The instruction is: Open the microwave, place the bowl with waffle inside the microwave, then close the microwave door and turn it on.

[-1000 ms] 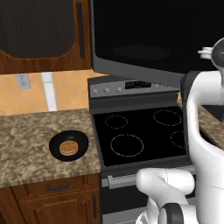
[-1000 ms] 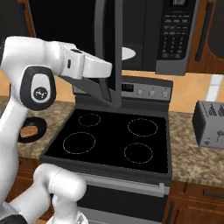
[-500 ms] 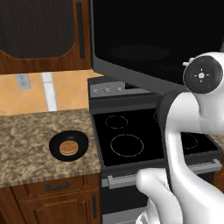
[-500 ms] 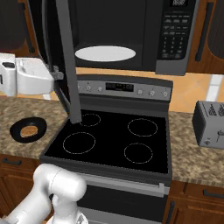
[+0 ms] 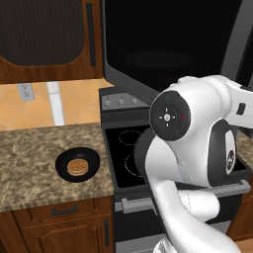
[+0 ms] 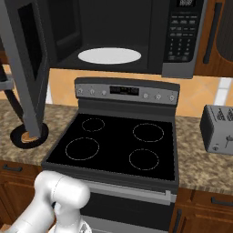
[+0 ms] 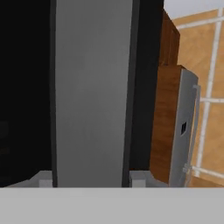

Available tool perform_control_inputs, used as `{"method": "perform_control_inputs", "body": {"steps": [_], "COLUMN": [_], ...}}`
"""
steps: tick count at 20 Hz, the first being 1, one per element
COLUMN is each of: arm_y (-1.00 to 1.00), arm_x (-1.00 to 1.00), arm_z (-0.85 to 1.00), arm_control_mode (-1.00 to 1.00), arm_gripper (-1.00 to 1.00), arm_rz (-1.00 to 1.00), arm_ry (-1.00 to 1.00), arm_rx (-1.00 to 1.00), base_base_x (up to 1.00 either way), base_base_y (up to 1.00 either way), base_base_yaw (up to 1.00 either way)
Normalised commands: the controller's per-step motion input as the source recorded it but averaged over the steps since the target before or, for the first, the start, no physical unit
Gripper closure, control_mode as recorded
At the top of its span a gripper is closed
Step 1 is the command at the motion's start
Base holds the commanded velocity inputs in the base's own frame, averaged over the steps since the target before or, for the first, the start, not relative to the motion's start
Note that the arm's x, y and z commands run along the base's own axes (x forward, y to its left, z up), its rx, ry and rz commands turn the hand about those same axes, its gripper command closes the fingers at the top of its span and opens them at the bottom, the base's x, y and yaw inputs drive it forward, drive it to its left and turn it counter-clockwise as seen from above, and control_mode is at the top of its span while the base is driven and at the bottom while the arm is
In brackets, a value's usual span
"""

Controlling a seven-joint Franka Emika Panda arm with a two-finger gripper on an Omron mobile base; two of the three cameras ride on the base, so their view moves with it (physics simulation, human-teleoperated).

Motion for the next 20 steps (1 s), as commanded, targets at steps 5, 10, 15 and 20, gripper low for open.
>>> {"method": "perform_control_inputs", "body": {"steps": [5, 10, 15, 20], "arm_y": [0.69, 0.40, 0.28, 0.00], "arm_x": [-0.23, -0.26, -0.39, -0.82], "arm_z": [-0.16, -0.05, -0.04, 0.00], "arm_control_mode": [-1.00, -1.00, -1.00, -1.00], "arm_gripper": [-1.00, -1.00, -1.00, -1.00], "arm_rz": [0.00, 0.00, 0.00, 0.08], "arm_ry": [-0.01, -0.02, 0.00, 0.00], "arm_rx": [-0.01, 0.00, 0.00, 0.04], "base_base_x": [0.00, 0.00, 0.00, 0.00], "base_base_y": [0.00, 0.00, 0.00, 0.00], "base_base_yaw": [0.00, 0.00, 0.00, 0.00]}}
